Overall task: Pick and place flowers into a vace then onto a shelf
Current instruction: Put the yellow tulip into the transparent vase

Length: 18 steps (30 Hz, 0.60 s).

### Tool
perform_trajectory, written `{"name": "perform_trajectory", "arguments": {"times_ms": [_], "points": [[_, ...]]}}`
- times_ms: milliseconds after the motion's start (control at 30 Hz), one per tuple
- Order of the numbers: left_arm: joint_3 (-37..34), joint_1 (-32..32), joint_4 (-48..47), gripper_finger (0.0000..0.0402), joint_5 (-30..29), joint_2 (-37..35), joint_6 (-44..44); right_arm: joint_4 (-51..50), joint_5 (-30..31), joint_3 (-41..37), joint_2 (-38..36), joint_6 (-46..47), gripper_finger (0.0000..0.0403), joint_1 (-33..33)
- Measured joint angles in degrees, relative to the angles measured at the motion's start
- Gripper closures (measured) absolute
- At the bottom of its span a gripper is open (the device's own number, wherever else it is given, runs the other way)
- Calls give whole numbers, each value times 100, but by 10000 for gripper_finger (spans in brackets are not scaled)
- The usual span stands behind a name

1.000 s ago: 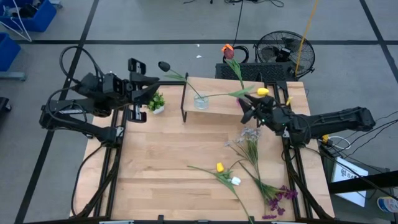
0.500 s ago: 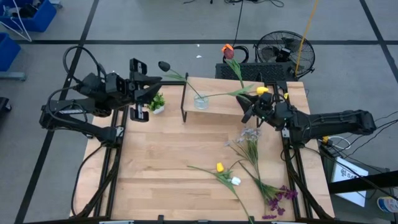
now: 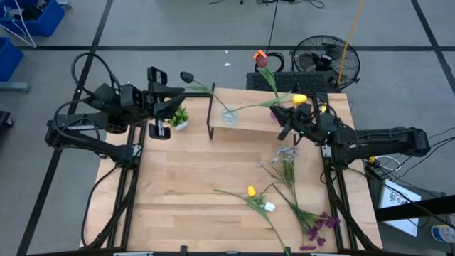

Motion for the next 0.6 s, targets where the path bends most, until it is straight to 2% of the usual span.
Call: {"name": "perform_trajectory", "arguments": {"times_ms": [133, 267, 400, 600], "points": [[0, 0, 0, 316, -30, 0, 4, -340, -153, 364, 3, -364, 401, -1], [0, 1, 0, 316, -143, 0, 7, -1678, -296, 1139, 163, -482, 402, -1], [0, 0, 2, 316, -144, 0, 7, -2984, -297, 2126, 622, -498, 402, -1], [0, 0, -53, 316, -149, 0, 2, -3930, -574, 3358, 1545, -624, 402, -1]]}}
